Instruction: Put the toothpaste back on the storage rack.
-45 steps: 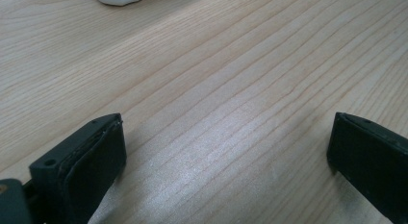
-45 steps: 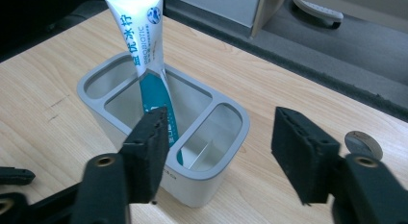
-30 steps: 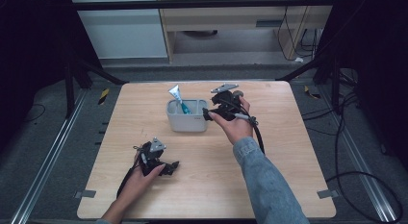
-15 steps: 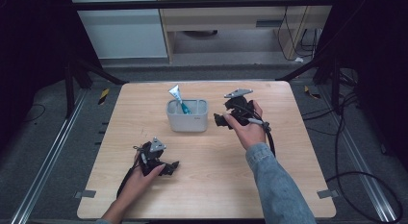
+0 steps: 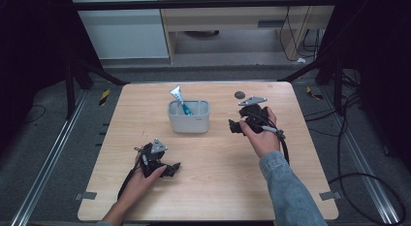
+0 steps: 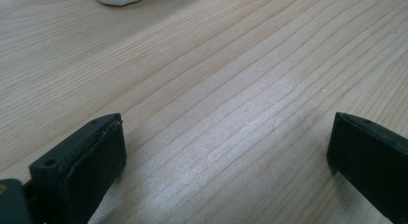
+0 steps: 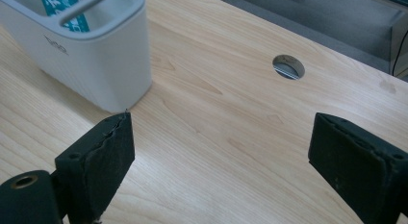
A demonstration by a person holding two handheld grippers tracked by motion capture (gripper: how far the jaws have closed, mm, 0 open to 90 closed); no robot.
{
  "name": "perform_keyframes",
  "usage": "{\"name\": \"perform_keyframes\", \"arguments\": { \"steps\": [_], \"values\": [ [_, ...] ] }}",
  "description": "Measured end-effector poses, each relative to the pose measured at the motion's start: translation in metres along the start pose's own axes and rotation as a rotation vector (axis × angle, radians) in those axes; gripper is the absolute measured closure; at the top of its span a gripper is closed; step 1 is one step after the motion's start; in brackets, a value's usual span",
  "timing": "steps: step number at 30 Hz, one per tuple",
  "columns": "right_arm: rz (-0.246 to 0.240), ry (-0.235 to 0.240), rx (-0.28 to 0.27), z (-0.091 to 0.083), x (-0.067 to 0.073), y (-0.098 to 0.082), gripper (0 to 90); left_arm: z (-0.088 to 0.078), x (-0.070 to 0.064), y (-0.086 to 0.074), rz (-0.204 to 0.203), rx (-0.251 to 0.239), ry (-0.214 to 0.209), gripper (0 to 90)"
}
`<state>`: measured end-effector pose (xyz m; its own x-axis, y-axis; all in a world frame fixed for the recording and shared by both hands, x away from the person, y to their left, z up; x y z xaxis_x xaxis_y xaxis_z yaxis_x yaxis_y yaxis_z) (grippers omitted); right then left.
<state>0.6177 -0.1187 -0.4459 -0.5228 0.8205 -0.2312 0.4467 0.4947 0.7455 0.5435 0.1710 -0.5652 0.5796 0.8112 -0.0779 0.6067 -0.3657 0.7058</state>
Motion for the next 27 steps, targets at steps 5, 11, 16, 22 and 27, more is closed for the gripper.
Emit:
{"name": "perform_keyframes", "arguments": {
  "steps": [5, 11, 16, 22, 27],
  "values": [
    [0.018, -0.007, 0.018, -0.001, -0.009, -0.020, 8.9, 0.000, 0.000, 0.000, -0.002, 0.000, 0.000, 0.0],
    [0.053, -0.004, 0.058, -0.001, -0.016, -0.049, 7.7, 0.000, 0.000, 0.000, -0.002, 0.000, 0.000, 0.0],
    [0.070, -0.009, 0.054, 0.000, -0.018, -0.062, 8.1, 0.000, 0.000, 0.000, -0.002, -0.001, 0.000, 0.0],
    [0.104, 0.003, 0.063, 0.002, -0.019, -0.081, 8.3, 0.000, 0.000, 0.000, -0.002, 0.000, 0.000, 0.0],
    [0.121, 0.014, 0.086, 0.005, -0.019, -0.097, 9.8, 0.000, 0.000, 0.000, -0.001, 0.000, 0.000, 0.0]
  ]
}}
Point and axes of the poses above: each handheld gripper's, and its own axes: z roughly forward along the jaws, y roughly out of its top, x roughly to its left, the point moved 8 cm from there along z, roughly forward along the jaws, and after that the axes turned 8 degrees about -z, right-handed, at the moved point
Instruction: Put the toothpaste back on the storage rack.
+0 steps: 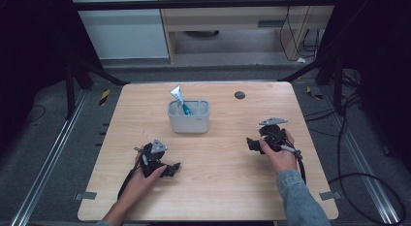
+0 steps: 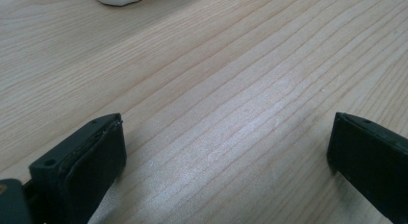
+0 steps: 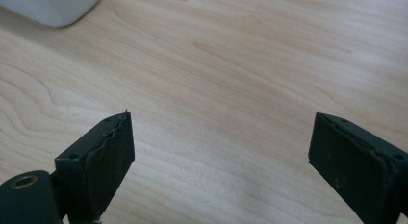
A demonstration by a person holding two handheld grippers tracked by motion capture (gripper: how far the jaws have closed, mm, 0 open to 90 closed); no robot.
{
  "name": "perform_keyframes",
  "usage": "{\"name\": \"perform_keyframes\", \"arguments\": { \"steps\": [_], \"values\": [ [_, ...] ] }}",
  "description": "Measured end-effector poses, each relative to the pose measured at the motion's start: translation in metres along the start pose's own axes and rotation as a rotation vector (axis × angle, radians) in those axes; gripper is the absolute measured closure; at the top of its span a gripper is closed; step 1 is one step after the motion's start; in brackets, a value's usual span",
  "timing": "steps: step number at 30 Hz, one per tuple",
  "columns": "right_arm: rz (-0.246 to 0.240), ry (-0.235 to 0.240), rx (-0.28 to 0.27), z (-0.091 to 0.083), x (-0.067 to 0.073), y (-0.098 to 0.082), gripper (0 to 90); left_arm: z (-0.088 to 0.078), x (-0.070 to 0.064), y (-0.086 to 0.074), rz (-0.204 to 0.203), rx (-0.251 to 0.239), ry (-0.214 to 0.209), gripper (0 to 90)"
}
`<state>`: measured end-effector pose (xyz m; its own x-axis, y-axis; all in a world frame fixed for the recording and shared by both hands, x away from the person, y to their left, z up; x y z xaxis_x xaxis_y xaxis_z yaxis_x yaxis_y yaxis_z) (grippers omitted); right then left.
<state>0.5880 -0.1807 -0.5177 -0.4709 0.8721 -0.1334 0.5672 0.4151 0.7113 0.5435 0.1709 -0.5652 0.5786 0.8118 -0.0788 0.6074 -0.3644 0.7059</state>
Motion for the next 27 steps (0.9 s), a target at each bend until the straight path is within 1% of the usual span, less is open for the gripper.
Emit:
{"name": "perform_keyframes", "arguments": {
  "steps": [8, 10, 11, 14, 15, 16, 17, 19, 22, 27],
  "values": [
    [0.017, 0.010, 0.014, 0.008, -0.002, -0.020, 12.1, 0.000, 0.000, 0.000, 0.000, 0.000, 0.000, 0.0],
    [0.018, 0.006, 0.015, 0.009, -0.004, -0.024, 12.5, 0.000, 0.000, 0.000, 0.000, 0.000, 0.000, 0.0],
    [0.024, 0.006, 0.011, 0.010, -0.006, -0.026, 12.4, 0.000, 0.000, 0.000, 0.000, 0.000, 0.000, 0.0],
    [0.073, 0.012, 0.001, 0.013, -0.011, -0.031, 12.3, 0.000, 0.000, 0.000, 0.000, 0.000, 0.000, 0.0],
    [0.080, 0.007, -0.001, 0.014, -0.014, -0.033, 12.3, 0.000, 0.000, 0.000, 0.000, 0.000, 0.000, 0.0],
    [0.099, 0.000, 0.007, 0.017, -0.019, -0.037, 11.8, 0.000, 0.000, 0.000, 0.000, 0.000, 0.000, 0.0],
    [0.099, 0.000, 0.007, 0.017, -0.019, -0.037, 11.8, 0.000, 0.000, 0.000, 0.000, 0.000, 0.000, 0.0],
    [0.119, -0.005, 0.007, 0.019, -0.023, -0.040, 11.7, 0.000, 0.000, 0.000, 0.000, 0.000, 0.000, 0.0],
    [0.132, -0.004, 0.008, 0.023, -0.026, -0.041, 11.4, 0.000, 0.000, 0.000, 0.000, 0.000, 0.000, 0.0],
    [0.133, -0.020, -0.007, 0.028, -0.027, -0.041, 9.7, 0.000, 0.000, 0.000, 0.000, 0.000, 0.000, 0.0]
  ]
}}
Point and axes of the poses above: each handheld gripper's, and its own axes: z roughly forward along the jaws, y roughly out of its top, x roughly to its left, the point moved 8 cm from there along z, roughly forward along the jaws, and after that the axes turned 8 degrees about -z, right-handed, at the moved point
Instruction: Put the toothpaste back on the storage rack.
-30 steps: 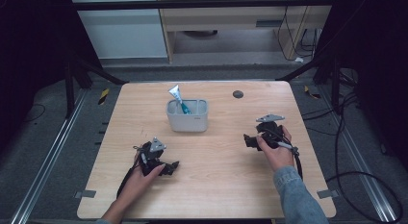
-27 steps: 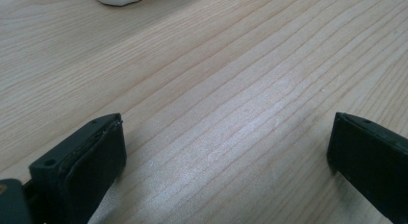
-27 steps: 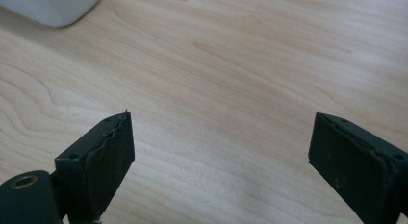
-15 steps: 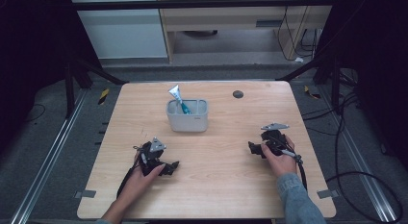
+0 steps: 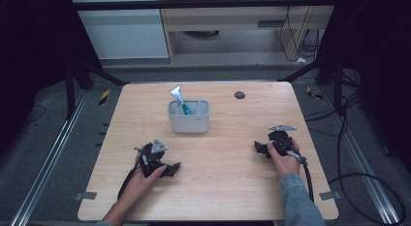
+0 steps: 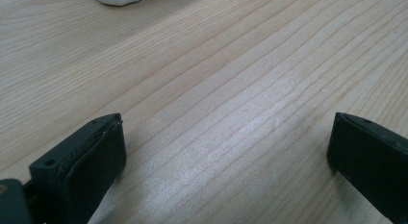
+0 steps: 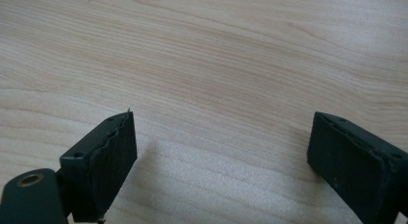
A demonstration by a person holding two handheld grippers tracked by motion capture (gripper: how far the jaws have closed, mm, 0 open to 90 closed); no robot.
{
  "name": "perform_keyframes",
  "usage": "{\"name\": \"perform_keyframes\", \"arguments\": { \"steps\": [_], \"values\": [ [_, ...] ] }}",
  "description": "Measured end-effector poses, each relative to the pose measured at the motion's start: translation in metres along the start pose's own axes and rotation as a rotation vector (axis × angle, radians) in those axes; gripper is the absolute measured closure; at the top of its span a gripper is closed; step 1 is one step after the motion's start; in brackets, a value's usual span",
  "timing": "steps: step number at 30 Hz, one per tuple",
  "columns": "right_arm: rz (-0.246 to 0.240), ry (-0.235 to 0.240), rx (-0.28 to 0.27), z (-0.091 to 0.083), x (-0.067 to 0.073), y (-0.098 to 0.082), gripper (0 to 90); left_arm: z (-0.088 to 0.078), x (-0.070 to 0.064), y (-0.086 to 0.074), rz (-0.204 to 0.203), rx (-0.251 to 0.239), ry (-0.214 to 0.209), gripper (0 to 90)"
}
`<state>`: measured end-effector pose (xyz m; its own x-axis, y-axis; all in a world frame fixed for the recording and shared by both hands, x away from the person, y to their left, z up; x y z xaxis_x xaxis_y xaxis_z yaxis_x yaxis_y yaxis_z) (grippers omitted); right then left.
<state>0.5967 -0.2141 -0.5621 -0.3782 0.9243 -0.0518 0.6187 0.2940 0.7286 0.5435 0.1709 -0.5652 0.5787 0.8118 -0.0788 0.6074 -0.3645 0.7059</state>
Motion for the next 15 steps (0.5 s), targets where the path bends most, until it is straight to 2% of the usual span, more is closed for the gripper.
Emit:
{"name": "perform_keyframes", "arguments": {
  "steps": [4, 7, 10, 15],
  "values": [
    [-0.036, -0.024, -0.012, 0.0035, -0.0003, -0.0005, 7.0, 0.0000, 0.0000, 0.0000, 0.000, 0.000, 0.000, 0.0],
    [-0.048, -0.024, -0.005, 0.0041, 0.0007, -0.0006, 5.7, 0.0000, 0.0000, 0.0000, 0.000, 0.000, 0.000, 0.0],
    [-0.042, -0.033, 0.001, 0.0045, -0.0003, -0.0011, 2.8, 0.0000, 0.0000, 0.0000, 0.000, 0.000, 0.000, 0.0],
    [0.003, -0.071, 0.018, 0.0043, -0.0036, -0.0030, 0.3, 0.0000, -0.0001, -0.0002, 0.000, 0.000, 0.000, 0.0]
  ]
}}
Point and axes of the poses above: each handheld gripper's, and its own axes: z roughly forward along the jaws, y roughly out of its top, x roughly to its left, the point moved 8 cm from there along z, roughly forward along the jaws, and after that the axes turned 8 degrees about -z, right-handed, at the moved point
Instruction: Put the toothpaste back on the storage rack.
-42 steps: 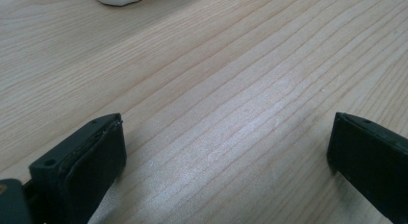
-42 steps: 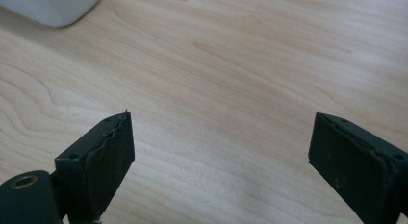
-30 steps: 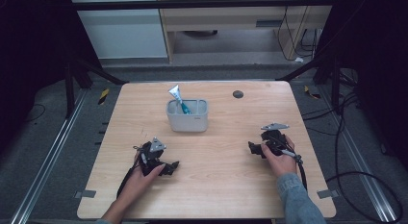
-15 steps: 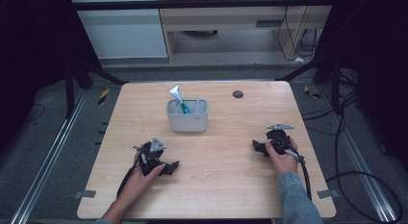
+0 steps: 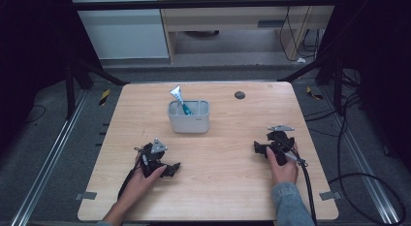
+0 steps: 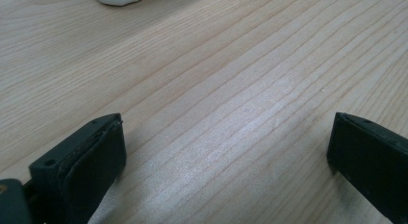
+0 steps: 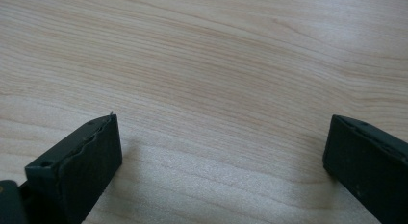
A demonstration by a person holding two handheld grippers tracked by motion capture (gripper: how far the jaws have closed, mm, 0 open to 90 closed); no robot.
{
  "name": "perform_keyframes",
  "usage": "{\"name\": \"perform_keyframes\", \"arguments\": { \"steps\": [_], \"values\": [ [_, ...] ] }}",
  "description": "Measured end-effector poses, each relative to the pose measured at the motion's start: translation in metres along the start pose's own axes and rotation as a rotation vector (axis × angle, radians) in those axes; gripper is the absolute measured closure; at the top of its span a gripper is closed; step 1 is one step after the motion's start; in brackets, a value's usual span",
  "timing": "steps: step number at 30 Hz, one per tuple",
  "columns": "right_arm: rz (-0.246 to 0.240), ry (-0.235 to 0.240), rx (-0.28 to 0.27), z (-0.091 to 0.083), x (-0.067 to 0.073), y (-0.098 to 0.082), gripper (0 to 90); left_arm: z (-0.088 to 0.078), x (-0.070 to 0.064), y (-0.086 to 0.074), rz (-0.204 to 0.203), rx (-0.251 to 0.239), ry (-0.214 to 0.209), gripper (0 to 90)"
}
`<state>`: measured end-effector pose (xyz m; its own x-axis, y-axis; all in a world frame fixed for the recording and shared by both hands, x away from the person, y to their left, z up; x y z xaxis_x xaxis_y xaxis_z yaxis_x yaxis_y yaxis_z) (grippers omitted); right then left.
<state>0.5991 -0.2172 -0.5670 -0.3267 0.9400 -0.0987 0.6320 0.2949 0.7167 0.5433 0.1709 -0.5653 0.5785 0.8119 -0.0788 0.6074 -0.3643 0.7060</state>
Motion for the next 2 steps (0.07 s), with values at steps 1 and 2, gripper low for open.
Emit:
{"name": "perform_keyframes", "arguments": {
  "steps": [1, 2],
  "values": [
    [0.001, -0.002, 0.001, -0.0002, -0.0001, -0.0002, 0.3, 0.0000, 0.0000, 0.0000, 0.000, 0.000, 0.000, 0.0],
    [0.001, -0.004, 0.001, 0.0000, -0.0004, -0.0002, 0.3, 0.0000, 0.0000, 0.0000, 0.000, 0.000, 0.000, 0.0]
  ]
}}
Point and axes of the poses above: each handheld gripper's, and its own axes: z roughly forward along the jaws, y roughly out of its top, x roughly to its left, the point moved 8 cm from there along z, roughly forward along the jaws, and after that the axes turned 8 degrees about -z, right-handed, at the moved point
